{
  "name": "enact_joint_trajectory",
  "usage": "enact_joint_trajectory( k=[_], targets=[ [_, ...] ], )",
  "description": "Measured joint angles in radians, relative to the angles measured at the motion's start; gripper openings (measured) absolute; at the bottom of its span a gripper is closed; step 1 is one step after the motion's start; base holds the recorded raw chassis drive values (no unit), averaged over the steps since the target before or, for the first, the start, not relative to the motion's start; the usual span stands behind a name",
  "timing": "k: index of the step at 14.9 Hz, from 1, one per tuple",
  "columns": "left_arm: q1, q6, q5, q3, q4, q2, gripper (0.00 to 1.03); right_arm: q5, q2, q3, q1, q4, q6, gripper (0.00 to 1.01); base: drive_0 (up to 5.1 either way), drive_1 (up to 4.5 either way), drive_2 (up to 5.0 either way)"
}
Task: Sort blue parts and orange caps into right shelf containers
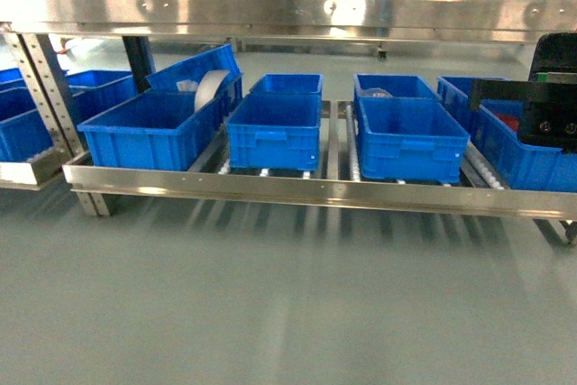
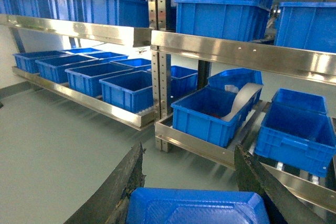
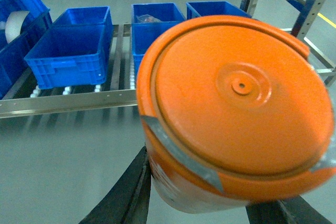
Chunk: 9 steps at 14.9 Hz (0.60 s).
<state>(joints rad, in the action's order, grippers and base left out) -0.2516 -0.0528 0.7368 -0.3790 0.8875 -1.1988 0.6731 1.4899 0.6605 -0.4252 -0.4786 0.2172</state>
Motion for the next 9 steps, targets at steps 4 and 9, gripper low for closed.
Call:
enact_joint_trajectory(
  k=[4, 9],
  targets=[
    [0.0, 0.0, 0.0, 0.0, 0.0, 0.0, 0.41, 0.0, 0.0, 0.0, 0.0, 0.0, 0.0, 0.41, -1.5, -1.53, -1.5],
    [0.0, 0.0, 0.0, 0.0, 0.0, 0.0, 0.41, 0.0, 0.0, 0.0, 0.0, 0.0, 0.0, 0.41, -1.5, -1.47, -1.5]
  ],
)
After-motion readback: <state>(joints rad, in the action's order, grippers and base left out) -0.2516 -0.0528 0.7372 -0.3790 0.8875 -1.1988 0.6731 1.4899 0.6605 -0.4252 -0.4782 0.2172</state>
